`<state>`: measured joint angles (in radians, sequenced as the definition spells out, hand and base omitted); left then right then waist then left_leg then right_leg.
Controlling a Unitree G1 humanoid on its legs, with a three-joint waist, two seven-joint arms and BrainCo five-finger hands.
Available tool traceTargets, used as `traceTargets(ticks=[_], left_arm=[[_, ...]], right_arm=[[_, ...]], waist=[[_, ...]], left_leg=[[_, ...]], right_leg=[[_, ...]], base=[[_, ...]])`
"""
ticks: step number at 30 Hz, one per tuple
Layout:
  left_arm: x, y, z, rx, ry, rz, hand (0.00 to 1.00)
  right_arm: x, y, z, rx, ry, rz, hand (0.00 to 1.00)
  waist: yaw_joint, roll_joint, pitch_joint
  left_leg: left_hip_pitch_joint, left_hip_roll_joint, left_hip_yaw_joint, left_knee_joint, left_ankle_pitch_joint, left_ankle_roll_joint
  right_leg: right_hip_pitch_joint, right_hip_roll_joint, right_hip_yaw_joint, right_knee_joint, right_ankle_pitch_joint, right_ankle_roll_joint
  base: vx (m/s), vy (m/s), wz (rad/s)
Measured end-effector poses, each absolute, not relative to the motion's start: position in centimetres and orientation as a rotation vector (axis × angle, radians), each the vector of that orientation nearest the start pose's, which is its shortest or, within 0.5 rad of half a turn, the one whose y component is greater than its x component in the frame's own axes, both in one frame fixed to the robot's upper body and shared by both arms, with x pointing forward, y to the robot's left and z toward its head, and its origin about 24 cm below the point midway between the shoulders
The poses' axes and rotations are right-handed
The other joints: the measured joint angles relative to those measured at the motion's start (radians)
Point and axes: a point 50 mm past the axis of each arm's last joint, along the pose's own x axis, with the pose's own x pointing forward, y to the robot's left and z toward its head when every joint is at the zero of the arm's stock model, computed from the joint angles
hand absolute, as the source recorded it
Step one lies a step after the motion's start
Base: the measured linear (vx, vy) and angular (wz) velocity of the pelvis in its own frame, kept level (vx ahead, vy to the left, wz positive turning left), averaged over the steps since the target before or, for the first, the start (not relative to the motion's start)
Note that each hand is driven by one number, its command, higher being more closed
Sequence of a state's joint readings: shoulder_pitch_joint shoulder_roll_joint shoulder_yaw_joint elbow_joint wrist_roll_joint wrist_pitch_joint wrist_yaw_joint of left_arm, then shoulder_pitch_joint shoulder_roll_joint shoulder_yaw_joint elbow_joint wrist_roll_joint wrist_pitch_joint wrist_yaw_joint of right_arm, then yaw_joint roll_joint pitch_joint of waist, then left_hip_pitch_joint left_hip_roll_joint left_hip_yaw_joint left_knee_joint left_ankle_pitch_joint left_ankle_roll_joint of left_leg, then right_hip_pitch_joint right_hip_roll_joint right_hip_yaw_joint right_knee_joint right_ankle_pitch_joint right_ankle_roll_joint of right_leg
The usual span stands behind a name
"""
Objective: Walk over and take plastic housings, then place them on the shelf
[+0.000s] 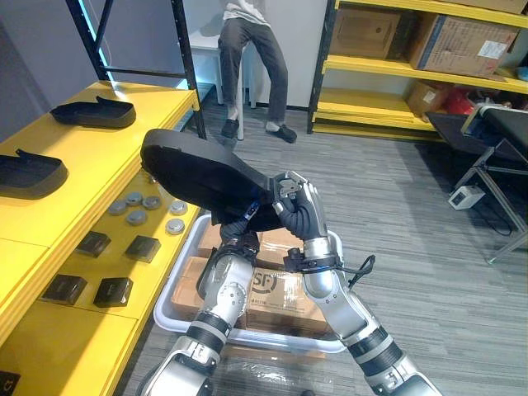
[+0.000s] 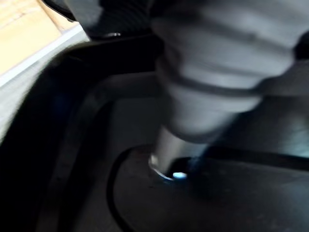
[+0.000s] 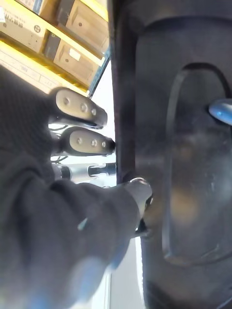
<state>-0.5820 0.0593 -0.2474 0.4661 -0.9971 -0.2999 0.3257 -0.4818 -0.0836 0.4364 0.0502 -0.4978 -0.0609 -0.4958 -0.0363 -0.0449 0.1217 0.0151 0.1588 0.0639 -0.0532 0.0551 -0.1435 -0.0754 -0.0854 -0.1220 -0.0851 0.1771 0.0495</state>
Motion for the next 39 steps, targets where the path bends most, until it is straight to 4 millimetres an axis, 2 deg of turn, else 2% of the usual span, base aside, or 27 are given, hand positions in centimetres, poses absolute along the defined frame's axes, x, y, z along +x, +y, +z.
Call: traceTargets(ticks=[5, 11, 13, 16, 18, 20, 21, 22, 23, 24, 25, 26, 27, 28, 29, 30, 31, 32, 33, 34, 35, 36, 37, 38, 39], left_arm=[[34.2, 10.3, 9.5, -0.840, -0.069, 0.109, 1.00], [31.0, 12.4, 7.8, -0.750, -0.115, 0.226, 1.00], [29.9, 13.2, 7.5, -0.664, -0.137, 0.260, 1.00], [28.2, 14.3, 7.1, -0.525, -0.166, 0.293, 1.00], [27.2, 14.9, 7.3, -0.433, -0.199, 0.306, 1.00], [26.6, 15.6, 7.5, -0.365, -0.227, 0.316, 1.00], [26.5, 15.9, 7.8, -0.327, -0.246, 0.318, 1.00], [26.5, 16.2, 8.0, -0.294, -0.261, 0.322, 1.00], [26.4, 16.3, 8.1, -0.276, -0.268, 0.324, 1.00], [26.3, 16.8, 8.3, -0.258, -0.284, 0.342, 1.00], [26.1, 17.0, 8.5, -0.256, -0.295, 0.344, 1.00], [26.0, 17.1, 8.6, -0.251, -0.300, 0.345, 1.00], [25.8, 17.2, 8.8, -0.232, -0.315, 0.346, 1.00], [25.5, 17.6, 9.3, -0.204, -0.339, 0.342, 1.00], [25.5, 17.8, 9.7, -0.194, -0.356, 0.337, 1.00], [25.4, 18.1, 10.1, -0.179, -0.376, 0.327, 1.00], [25.3, 18.1, 10.4, -0.171, -0.387, 0.324, 1.00], [25.3, 18.1, 10.5, -0.167, -0.391, 0.321, 1.00], [25.3, 18.3, 10.8, -0.146, -0.401, 0.310, 1.00], [25.2, 18.5, 11.0, -0.124, -0.409, 0.300, 1.00], [25.2, 18.8, 11.3, -0.102, -0.420, 0.294, 1.00], [25.1, 19.2, 11.8, -0.069, -0.439, 0.284, 1.00], [25.2, 19.3, 12.0, -0.061, -0.447, 0.280, 1.00], [25.3, 19.1, 12.2, -0.062, -0.453, 0.264, 1.00], [25.4, 18.9, 12.0, -0.064, -0.447, 0.256, 1.00]], right_arm=[[28.9, -4.6, 15.2, -0.471, -0.687, -0.001, 1.00], [27.6, -3.8, 13.1, -0.410, -0.633, 0.075, 1.00], [27.2, -3.8, 12.2, -0.393, -0.598, 0.087, 1.00], [26.7, -3.9, 10.6, -0.363, -0.524, 0.100, 1.00], [26.7, -3.8, 9.8, -0.354, -0.485, 0.114, 1.00], [26.9, -3.7, 9.4, -0.357, -0.467, 0.133, 1.00], [27.1, -3.7, 9.2, -0.359, -0.455, 0.140, 1.00], [27.4, -3.7, 9.1, -0.360, -0.445, 0.144, 1.00], [27.6, -3.7, 9.1, -0.366, -0.445, 0.149, 1.00], [28.0, -3.5, 9.5, -0.385, -0.460, 0.168, 1.00], [28.3, -3.4, 9.8, -0.391, -0.471, 0.177, 1.00], [28.4, -3.3, 9.9, -0.393, -0.474, 0.181, 1.00], [28.4, -3.3, 10.1, -0.389, -0.476, 0.185, 1.00], [28.3, -3.1, 10.3, -0.372, -0.479, 0.189, 1.00], [28.2, -2.9, 10.7, -0.359, -0.487, 0.192, 1.00], [28.1, -2.8, 11.1, -0.345, -0.497, 0.198, 0.00], [28.1, -2.7, 11.0, -0.338, -0.489, 0.213, 0.00], [28.1, -2.7, 11.0, -0.335, -0.480, 0.219, 0.00], [28.2, -2.7, 11.0, -0.331, -0.474, 0.227, 0.00], [28.1, -2.6, 11.1, -0.319, -0.471, 0.242, 0.00], [28.1, -2.5, 11.1, -0.302, -0.465, 0.254, 0.00], [28.0, -2.3, 11.2, -0.274, -0.455, 0.269, 0.00], [28.0, -2.2, 11.3, -0.262, -0.456, 0.273, 0.00], [28.1, -2.5, 11.5, -0.236, -0.454, 0.275, 0.00], [28.1, -2.8, 11.4, -0.231, -0.447, 0.272, 0.00]], waist=[[0.000, -0.006, -0.005], [0.009, -0.007, -0.008], [0.016, -0.006, -0.008], [0.033, 0.003, -0.010], [0.069, 0.024, -0.006], [0.088, 0.055, -0.010], [0.090, 0.077, -0.010], [0.100, 0.083, -0.013], [0.108, 0.082, -0.013], [0.124, 0.086, -0.014], [0.133, 0.090, -0.014], [0.135, 0.090, -0.014], [0.137, 0.093, -0.017], [0.141, 0.078, -0.021], [0.142, 0.071, -0.019], [0.139, 0.066, -0.018], [0.138, 0.067, -0.019], [0.136, 0.066, -0.018], [0.129, 0.061, -0.014], [0.124, 0.058, -0.009], [0.121, 0.057, -0.006], [0.106, 0.060, -0.003], [0.096, 0.063, -0.001], [0.071, 0.061, 0.014], [0.066, 0.060, 0.015]], left_leg=[[0.007, 0.000, 0.004, -0.004, 0.000, 0.000], [-0.004, 0.000, -0.018, -0.002, 0.000, 0.000], [-0.016, -0.001, -0.065, 0.001, 0.002, 0.002], [-0.054, -0.014, -0.210, 0.021, 0.012, 0.004], [-0.073, -0.027, -0.314, 0.016, 0.029, 0.003], [-0.107, -0.042, -0.406, 0.015, 0.034, 0.005], [-0.137, -0.032, -0.363, 0.008, 0.037, 0.034], [-0.155, -0.012, -0.203, 0.000, 0.047, 0.156], [-0.173, 0.001, -0.085, 0.009, 0.056, 0.223], [-0.201, 0.047, 0.178, 0.051, 0.065, 0.265], [-0.207, 0.088, 0.369, 0.087, 0.070, 0.258], [-0.206, 0.095, 0.421, 0.099, 0.084, 0.256], [-0.203, 0.092, 0.457, 0.111, 0.151, 0.221], [-0.204, 0.061, 0.449, 0.109, 0.139, 0.178], [-0.205, 0.040, 0.438, 0.106, 0.133, 0.171], [-0.202, -0.001, 0.414, 0.102, 0.119, 0.159], [-0.186, -0.037, 0.387, 0.100, 0.102, 0.164], [-0.174, -0.053, 0.370, 0.101, 0.092, 0.166], [-0.139, -0.082, 0.333, 0.101, 0.069, 0.163], [-0.105, -0.095, 0.302, 0.100, 0.047, 0.158], [-0.087, -0.098, 0.281, 0.100, 0.031, 0.158], [-0.079, -0.090, 0.223, 0.100, 0.013, 0.160], [-0.077, -0.089, 0.190, 0.099, 0.009, 0.157], [-0.051, -0.099, 0.125, 0.087, 0.007, 0.157], [-0.044, -0.104, 0.106, 0.085, 0.007, 0.159]], right_leg=[[0.003, 0.000, 0.002, 0.000, 0.000, 0.000], [0.012, -0.001, -0.028, 0.000, -0.002, 0.001], [0.032, -0.005, -0.072, 0.001, -0.009, 0.003], [0.089, -0.016, -0.210, 0.001, -0.041, 0.007], [0.133, -0.022, -0.310, 0.005, -0.070, 0.015], [0.159, -0.030, -0.418, 0.033, -0.110, 0.028], [0.172, -0.043, -0.507, 0.067, -0.136, 0.026], [0.182, -0.064, -0.583, 0.089, -0.156, 0.037], [0.183, -0.078, -0.611, 0.098, -0.160, 0.039], [0.184, -0.098, -0.659, 0.108, -0.166, 0.051], [0.189, -0.118, -0.694, 0.127, -0.175, 0.065], [0.198, -0.131, -0.715, 0.137, -0.180, 0.073], [0.219, -0.150, -0.746, 0.156, -0.189, 0.089], [0.226, -0.181, -0.765, 0.169, -0.190, 0.095], [0.233, -0.199, -0.775, 0.175, -0.191, 0.096], [0.243, -0.250, -0.792, 0.227, -0.192, 0.097], [0.245, -0.323, -0.793, 0.346, -0.192, 0.097], [0.243, -0.365, -0.790, 0.431, -0.189, 0.093], [0.222, -0.452, -0.749, 0.612, -0.147, 0.033], [0.177, -0.498, -0.630, 0.756, -0.048, -0.083], [0.129, -0.498, -0.520, 0.839, -0.023, -0.086], [0.028, -0.428, -0.350, 0.970, -0.141, -0.019], [-0.009, -0.383, -0.291, 1.006, -0.206, -0.016], [-0.065, -0.281, -0.207, 0.970, -0.313, 0.001], [-0.072, -0.258, -0.196, 0.919, -0.326, 0.010]], base=[[0.00, 0.003, -0.01], [0.00, 0.002, 0.11], [-0.01, -0.007, 0.70], [-0.01, -0.006, 1.37], [-0.02, -0.015, 1.48], [-0.01, -0.030, 1.70], [0.07, 0.003, 2.29], [0.09, 0.027, 2.02], [0.11, 0.058, 1.65], [0.12, 0.089, 1.22], [0.13, 0.108, 1.10], [0.19, 0.139, 0.95], [0.21, 0.166, 0.80], [0.26, 0.220, 0.76], [0.28, 0.260, 0.75], [0.25, 0.244, 0.88], [0.26, 0.287, 0.92], [0.23, 0.289, 0.99], [0.22, 0.329, 0.93], [0.14, 0.237, 0.93], [0.11, 0.119, 0.94], [0.08, 0.006, 0.91], [0.14, -0.051, 1.53], [0.12, -0.040, 1.34], [0.13, -0.038, 1.31]])
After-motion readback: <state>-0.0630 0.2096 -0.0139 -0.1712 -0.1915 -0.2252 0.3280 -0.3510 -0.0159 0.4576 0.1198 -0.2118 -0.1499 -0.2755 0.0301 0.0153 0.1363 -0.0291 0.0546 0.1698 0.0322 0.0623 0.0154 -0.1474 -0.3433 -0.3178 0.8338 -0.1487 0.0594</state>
